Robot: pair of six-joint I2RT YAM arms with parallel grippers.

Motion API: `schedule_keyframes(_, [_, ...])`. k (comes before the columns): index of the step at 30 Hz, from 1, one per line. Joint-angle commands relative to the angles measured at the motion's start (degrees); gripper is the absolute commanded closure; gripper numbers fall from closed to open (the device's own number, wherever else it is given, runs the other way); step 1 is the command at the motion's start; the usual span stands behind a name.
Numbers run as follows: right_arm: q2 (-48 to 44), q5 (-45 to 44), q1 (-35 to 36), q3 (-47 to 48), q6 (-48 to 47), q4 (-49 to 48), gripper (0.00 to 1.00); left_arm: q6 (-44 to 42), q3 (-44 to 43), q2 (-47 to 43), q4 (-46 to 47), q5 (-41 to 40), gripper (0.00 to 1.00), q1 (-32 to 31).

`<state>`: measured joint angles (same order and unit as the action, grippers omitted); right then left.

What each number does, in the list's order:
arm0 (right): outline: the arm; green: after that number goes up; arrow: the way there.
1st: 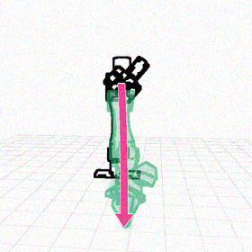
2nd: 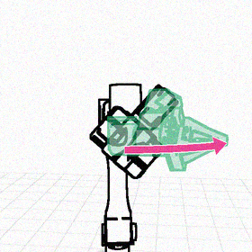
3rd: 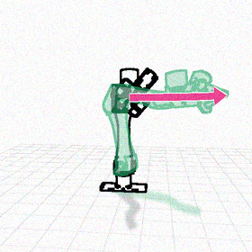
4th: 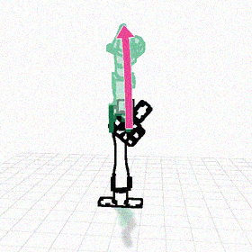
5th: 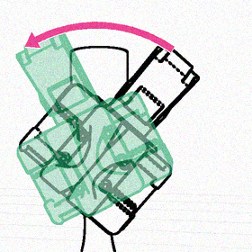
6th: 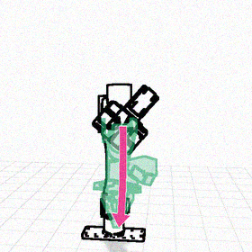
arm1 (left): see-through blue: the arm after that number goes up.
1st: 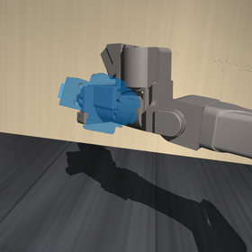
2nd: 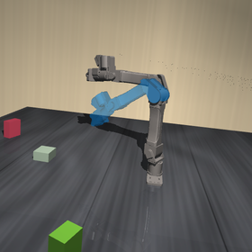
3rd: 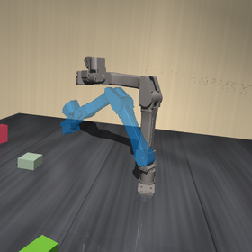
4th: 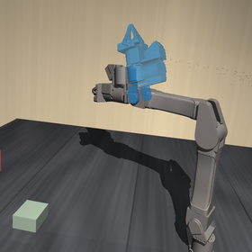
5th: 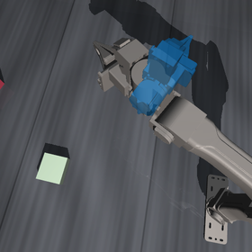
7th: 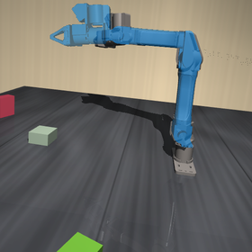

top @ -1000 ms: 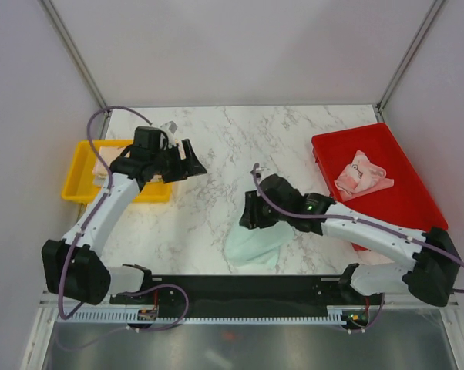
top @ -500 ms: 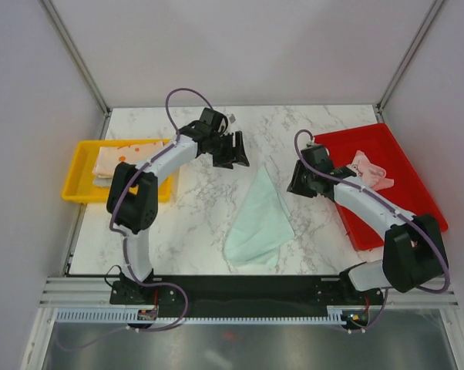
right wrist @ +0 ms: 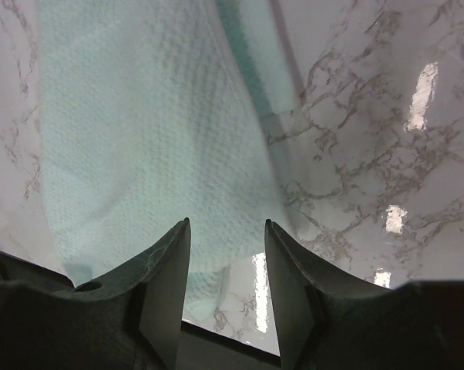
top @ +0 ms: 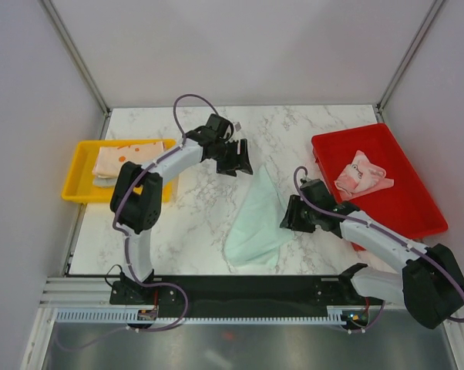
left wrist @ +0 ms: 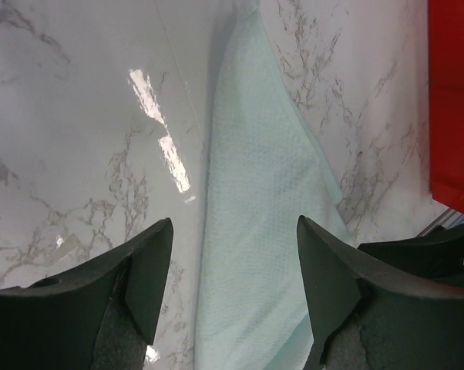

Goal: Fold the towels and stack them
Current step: Move the towel to the center of the board, then flatten out the crumpled towel

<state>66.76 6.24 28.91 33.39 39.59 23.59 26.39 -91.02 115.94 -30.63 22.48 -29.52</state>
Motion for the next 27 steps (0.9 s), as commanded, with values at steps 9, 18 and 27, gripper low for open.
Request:
schedule_keyframes(9, [-2.60,-5.79,3.44,-0.43,0.92,0.05,0.45,-1.79,19.81,-24.77,-0.30,-3.58,0.28,-0.10])
schedule_keyframes(18, [1.26,-6.33,3.35,-0.86,-0.04,0.58,0.40,13.65,44.50,-41.84,9.24,-1.77,0.25,-13.88])
schedule_keyframes(27, [-8.21,1.84,4.31,-4.46,0.92,-3.20,0.72,20.19,51.39,-33.68,20.70,0.03,0.34,-15.57])
